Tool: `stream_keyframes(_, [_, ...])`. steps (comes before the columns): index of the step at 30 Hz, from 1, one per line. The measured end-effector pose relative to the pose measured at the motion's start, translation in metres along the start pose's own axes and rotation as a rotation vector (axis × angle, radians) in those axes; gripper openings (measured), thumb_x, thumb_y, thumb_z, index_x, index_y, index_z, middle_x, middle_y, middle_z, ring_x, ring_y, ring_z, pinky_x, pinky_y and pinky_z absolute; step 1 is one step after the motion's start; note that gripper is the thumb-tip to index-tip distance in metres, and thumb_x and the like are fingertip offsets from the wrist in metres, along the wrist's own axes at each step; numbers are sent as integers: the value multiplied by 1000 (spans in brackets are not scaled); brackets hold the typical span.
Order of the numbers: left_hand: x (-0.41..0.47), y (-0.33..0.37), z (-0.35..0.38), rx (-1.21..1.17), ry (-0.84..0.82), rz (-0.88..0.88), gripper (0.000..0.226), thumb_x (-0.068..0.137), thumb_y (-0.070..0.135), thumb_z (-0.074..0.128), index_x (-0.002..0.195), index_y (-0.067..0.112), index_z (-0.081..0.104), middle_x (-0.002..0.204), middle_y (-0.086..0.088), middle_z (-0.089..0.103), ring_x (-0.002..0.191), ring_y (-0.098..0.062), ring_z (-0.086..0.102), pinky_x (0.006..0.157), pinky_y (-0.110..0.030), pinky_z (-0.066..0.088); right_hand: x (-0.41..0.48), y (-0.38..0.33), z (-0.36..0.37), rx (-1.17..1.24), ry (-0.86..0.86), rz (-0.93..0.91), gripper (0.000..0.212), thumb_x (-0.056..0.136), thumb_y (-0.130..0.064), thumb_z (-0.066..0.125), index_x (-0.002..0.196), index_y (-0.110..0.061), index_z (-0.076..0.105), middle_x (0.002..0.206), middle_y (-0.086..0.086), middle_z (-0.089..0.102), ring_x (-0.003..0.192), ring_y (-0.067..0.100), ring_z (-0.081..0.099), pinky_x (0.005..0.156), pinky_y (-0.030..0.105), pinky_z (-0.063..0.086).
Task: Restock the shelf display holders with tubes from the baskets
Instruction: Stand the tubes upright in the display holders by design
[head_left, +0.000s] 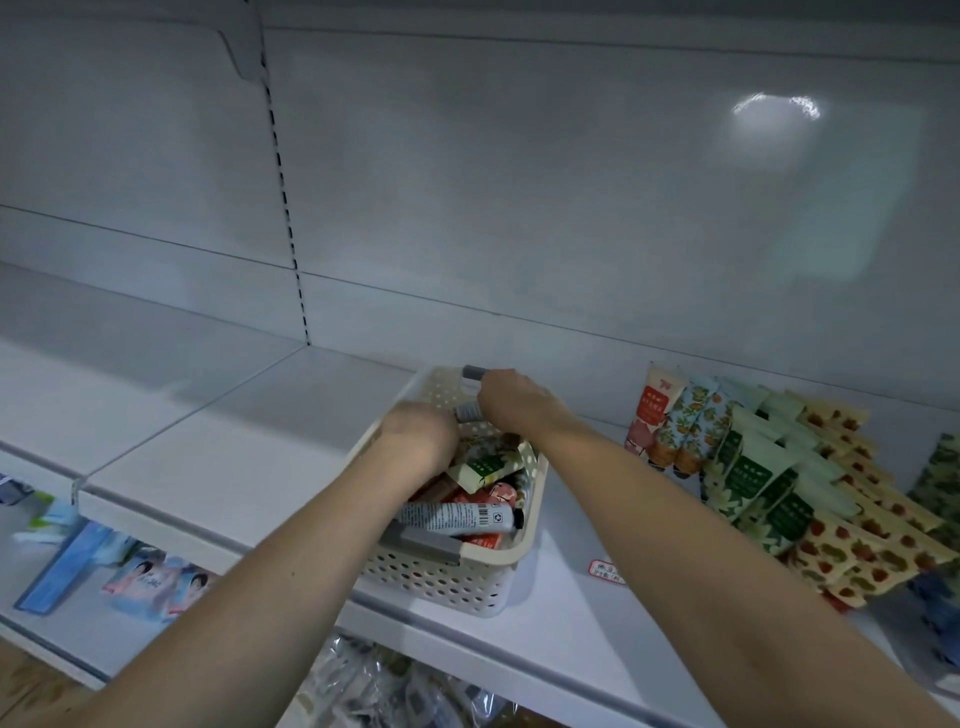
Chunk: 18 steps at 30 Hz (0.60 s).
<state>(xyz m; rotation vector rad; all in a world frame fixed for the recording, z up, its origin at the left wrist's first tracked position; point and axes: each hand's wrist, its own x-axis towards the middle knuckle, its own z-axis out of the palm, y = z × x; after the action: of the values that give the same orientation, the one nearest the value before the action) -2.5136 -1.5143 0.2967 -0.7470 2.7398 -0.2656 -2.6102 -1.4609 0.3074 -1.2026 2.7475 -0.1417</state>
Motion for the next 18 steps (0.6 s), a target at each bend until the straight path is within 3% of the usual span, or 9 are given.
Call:
stream_keyframes(3, [-2, -4, -1, -54, 62, -17, 23, 94, 11, 46, 113, 9, 58, 108, -5, 62, 98, -20, 60, 75, -26, 46, 0, -2, -3, 126, 10, 14, 30, 95, -7, 39, 122, -6, 53, 108, 14, 57, 83, 23, 48, 74, 36, 45])
stream_keyframes(5, [-6, -4, -6, -89, 30, -12, 22, 93, 15, 48, 112, 10, 57, 92, -2, 59, 89, -19, 58, 72, -26, 46, -2, 0, -5, 230, 43, 10, 20, 97, -11, 38, 102, -9, 58, 89, 10, 53, 77, 23, 51, 63, 29, 43])
stream_keyframes(7, [-8, -1, -11, -92, -45, 1, 22, 91, 23, 51, 109, 12, 57, 81, -1, 52, 85, -19, 57, 75, -28, 48, -6, 1, -10, 256, 62, 20, 25, 97, -11, 38, 74, -11, 46, 75, 5, 47, 66, 20, 49, 49, 23, 35])
stream_keyframes(9, [-10, 2, -14, -62, -104, 9, 24, 89, 26, 54, 107, 11, 58, 84, -3, 54, 83, -20, 56, 76, -29, 49, -10, 4, -14, 269, 56, 29, 30, 98, -11, 38, 68, -10, 41, 73, 6, 46, 56, 15, 42, 44, 22, 29])
stream_keyframes(11, [-11, 4, -15, -68, -134, 3, 28, 90, 24, 53, 111, 7, 57, 86, -4, 56, 83, -20, 56, 72, -28, 47, -15, 7, -21, 308, 56, 20, 27, 97, -14, 42, 72, -4, 46, 79, 10, 49, 58, 18, 45, 46, 22, 32])
stream_keyframes(13, [-12, 2, -13, -103, -113, -4, 27, 90, 18, 52, 114, 5, 56, 74, -2, 49, 73, -18, 52, 61, -25, 43, -20, 11, -27, 365, 82, 1, 24, 97, -17, 44, 94, 4, 56, 89, 14, 54, 71, 24, 53, 57, 29, 42])
stream_keyframes(15, [-14, 0, -10, -143, -93, -23, 27, 88, 17, 54, 113, 5, 55, 71, -1, 46, 75, -19, 52, 62, -26, 41, -25, 16, -33, 411, 143, -14, 26, 97, -16, 45, 108, 4, 56, 99, 18, 59, 80, 29, 58, 68, 35, 48])
stream_keyframes(18, [-17, 0, -9, -156, -104, -42, 30, 84, 17, 56, 112, 7, 57, 76, -2, 51, 81, -21, 56, 65, -26, 44, -31, 20, -39, 464, 209, -21, 26, 96, -17, 47, 110, 3, 54, 106, 22, 60, 90, 35, 63, 77, 41, 51])
